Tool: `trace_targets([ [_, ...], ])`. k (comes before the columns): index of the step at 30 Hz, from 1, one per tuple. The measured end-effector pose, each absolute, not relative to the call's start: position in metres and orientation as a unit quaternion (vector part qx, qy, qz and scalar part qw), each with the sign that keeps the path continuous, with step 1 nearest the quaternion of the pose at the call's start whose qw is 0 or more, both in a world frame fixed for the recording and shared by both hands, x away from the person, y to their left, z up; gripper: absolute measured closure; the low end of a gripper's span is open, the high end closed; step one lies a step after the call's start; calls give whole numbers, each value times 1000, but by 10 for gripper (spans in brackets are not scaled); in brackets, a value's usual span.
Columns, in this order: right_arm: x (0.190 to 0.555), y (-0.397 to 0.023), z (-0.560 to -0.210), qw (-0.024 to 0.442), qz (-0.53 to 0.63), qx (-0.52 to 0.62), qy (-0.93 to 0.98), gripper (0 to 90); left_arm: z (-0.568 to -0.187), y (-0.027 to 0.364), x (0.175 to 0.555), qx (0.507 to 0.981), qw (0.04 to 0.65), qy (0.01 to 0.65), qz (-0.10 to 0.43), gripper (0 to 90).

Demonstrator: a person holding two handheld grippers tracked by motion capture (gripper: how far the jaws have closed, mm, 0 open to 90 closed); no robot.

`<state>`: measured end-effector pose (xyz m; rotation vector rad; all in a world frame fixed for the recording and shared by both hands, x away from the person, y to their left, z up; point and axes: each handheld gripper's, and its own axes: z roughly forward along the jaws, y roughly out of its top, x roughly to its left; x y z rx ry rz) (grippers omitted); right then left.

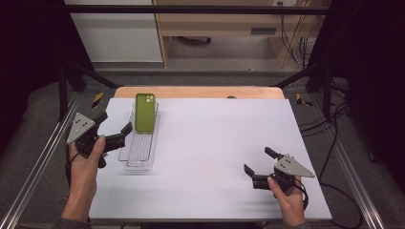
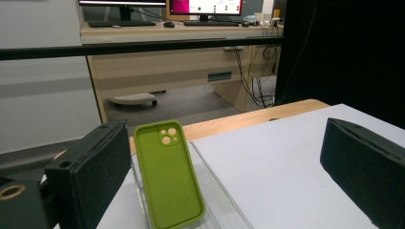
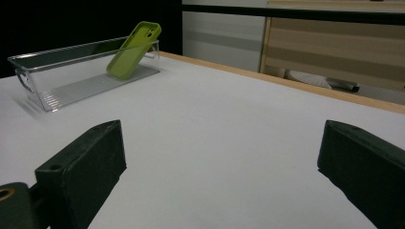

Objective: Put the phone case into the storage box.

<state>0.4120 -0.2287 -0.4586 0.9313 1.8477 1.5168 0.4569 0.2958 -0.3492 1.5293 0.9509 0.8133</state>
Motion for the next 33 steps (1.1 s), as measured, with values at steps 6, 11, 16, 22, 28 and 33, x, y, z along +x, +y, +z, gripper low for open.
trace_targets([
  [6, 412, -228, -459, 284, 567, 348, 690, 25, -355, 307, 449, 638, 556, 408, 343, 31],
  [11, 412, -228, -459, 282, 566, 348, 692, 25, -362, 312, 442, 634, 562, 406, 343, 30],
  [16, 412, -228, -459, 283, 567, 348, 691, 25, -371, 314, 436, 628, 570, 410, 337, 30],
  [22, 412, -228, -459, 283, 567, 347, 691, 25, -383, 312, 429, 632, 576, 405, 323, 18],
  [28, 412, -228, -458, 282, 568, 346, 691, 25, -393, 309, 422, 632, 574, 404, 329, 18],
  [33, 412, -228, -458, 283, 568, 346, 691, 25, -403, 309, 419, 633, 577, 398, 328, 18],
])
